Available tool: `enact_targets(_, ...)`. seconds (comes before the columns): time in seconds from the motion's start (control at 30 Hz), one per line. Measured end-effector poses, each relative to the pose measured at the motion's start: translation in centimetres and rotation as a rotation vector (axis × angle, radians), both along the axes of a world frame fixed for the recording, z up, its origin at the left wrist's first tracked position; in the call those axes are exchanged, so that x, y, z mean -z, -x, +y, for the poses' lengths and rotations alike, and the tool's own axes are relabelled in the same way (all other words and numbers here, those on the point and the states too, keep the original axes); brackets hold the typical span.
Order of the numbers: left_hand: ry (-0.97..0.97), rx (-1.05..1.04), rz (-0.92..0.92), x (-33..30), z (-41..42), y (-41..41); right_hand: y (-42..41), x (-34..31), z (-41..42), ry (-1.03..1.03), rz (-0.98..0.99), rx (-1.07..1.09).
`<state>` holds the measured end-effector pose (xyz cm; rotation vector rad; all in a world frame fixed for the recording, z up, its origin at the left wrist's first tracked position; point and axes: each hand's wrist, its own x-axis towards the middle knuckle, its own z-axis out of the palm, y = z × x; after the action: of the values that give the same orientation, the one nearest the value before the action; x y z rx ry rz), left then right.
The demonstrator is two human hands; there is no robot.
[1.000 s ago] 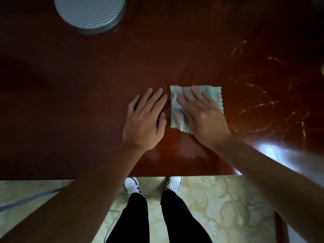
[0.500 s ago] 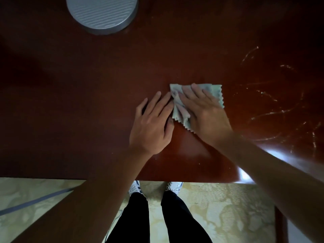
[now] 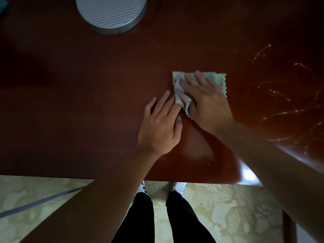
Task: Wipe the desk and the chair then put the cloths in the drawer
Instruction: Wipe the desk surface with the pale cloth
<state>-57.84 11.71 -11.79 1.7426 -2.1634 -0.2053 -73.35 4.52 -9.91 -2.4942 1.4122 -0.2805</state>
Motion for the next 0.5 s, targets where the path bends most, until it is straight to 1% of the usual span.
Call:
enact_targets(0.1,0.014,-0.002,0.002,0.1,-0.1,0.0,0.4,-0.2,-4.5,-0.003,0.063,0.05)
enact_targets(0.17,0.015,0.0,0.007,0.1,-0.1,0.0,0.3,-0.1,-6.6,-0.006,0.064,0.103)
enact_targets(0.23,0.024,-0.001,0.013,0.2,-0.1,0.0,-0.5,0.4,-5.9,0.014,0.054,0.137)
enact_targets(0.37,0.028,-0.006,0.038,0.2,-0.1,-0.2,-1.0,0.4,-0.2,0.011,-0.018,0.165)
enact_targets(0.43,0.029,0.001,0.055,0.0,-0.1,-0.3,-0.6,-0.1,1.5,-0.017,0.017,0.121)
enact_targets(0.5,0.034,0.025,0.077,-0.5,0.0,-1.0,-0.3,-0.3,0.6,-0.027,0.066,0.119)
